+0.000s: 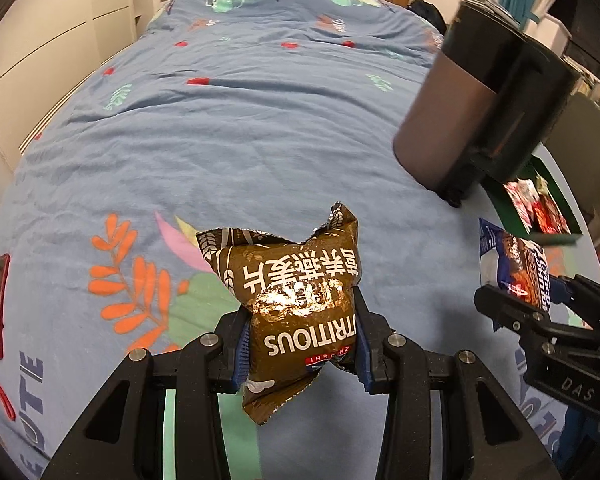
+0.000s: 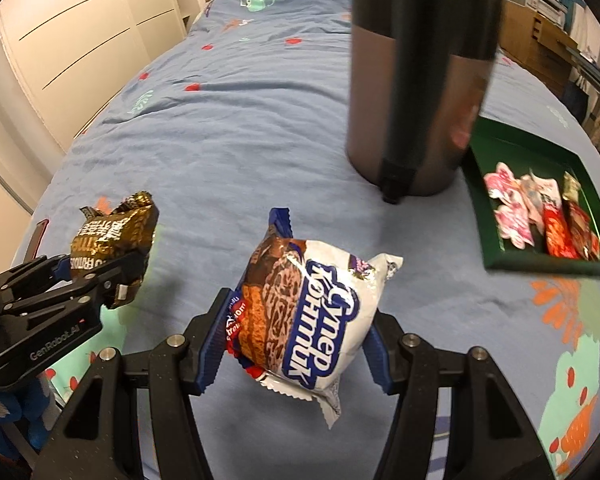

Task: Organize snacks
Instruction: 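Carry the brown bag and white-blue packet past the kettle over the green tray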

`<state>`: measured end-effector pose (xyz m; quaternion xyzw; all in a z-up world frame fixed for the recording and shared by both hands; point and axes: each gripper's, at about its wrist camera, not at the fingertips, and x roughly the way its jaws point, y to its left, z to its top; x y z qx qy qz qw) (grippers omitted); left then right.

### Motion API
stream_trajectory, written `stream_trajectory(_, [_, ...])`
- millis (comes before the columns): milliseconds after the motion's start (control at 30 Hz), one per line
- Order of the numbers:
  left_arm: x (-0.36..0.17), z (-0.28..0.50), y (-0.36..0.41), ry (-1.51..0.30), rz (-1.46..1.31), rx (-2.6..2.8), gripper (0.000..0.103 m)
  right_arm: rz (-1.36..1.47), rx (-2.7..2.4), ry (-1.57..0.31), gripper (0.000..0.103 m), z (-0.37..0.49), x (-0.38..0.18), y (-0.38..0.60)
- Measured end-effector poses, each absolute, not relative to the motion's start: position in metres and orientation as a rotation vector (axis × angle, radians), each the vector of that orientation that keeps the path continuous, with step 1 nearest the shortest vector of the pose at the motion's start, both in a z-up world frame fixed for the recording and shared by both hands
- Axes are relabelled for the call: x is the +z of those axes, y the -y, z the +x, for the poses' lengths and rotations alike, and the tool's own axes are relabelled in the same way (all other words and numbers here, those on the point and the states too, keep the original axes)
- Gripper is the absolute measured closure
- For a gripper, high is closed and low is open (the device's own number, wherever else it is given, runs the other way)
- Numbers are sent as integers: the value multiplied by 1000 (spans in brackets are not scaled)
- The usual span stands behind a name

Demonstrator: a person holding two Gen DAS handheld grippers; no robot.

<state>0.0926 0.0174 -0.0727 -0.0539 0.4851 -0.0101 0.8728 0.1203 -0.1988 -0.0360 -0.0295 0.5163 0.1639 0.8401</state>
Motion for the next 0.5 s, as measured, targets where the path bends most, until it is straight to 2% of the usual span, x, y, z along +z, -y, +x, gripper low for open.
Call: stream_trajectory(500, [-69, 86, 56, -1038, -9, -110, 67, 0, 254, -1072, 28, 112, -32, 272])
